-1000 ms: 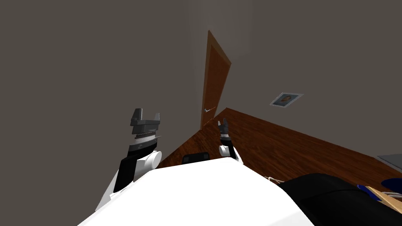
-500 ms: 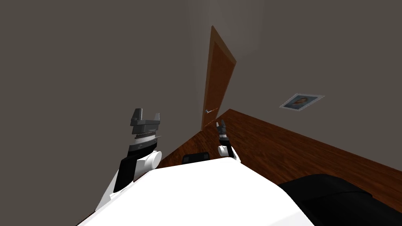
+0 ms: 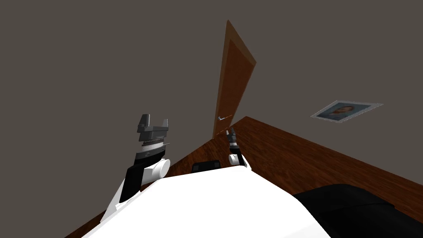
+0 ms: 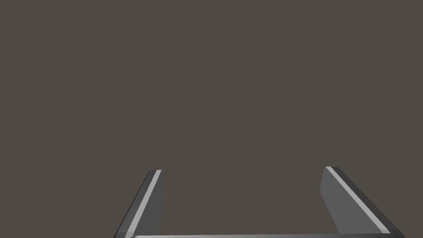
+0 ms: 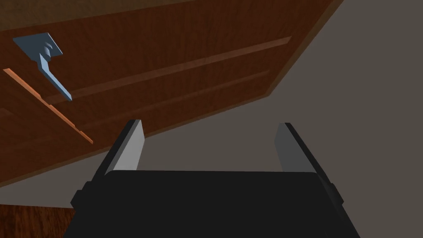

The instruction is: Pull the door open

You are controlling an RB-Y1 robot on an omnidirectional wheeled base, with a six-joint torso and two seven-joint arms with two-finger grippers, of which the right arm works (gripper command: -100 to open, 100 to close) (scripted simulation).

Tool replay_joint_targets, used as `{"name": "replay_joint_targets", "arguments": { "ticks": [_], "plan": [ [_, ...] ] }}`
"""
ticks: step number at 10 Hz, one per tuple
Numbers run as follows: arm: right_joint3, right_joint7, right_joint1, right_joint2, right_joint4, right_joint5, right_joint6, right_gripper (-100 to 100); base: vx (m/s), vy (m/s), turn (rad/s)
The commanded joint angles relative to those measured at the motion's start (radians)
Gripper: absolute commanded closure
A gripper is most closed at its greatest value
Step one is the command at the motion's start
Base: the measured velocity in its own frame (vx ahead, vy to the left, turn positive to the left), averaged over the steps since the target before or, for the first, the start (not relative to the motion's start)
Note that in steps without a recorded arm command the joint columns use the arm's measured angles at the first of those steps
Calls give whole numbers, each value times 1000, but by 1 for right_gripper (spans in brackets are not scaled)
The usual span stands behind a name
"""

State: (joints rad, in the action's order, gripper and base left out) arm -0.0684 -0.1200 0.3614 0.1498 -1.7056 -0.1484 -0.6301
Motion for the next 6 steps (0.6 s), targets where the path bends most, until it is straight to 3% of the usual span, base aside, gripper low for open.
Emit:
{"name": "replay_joint_targets", "arguments": {
  "ticks": [1,6],
  "plan": [
    [-8,2,-18,11,40,-14,-7,-100,60,-95,152],
    [-39,9,-57,45,162,-54,-40,-100,68,-108,152]
  ]
}}
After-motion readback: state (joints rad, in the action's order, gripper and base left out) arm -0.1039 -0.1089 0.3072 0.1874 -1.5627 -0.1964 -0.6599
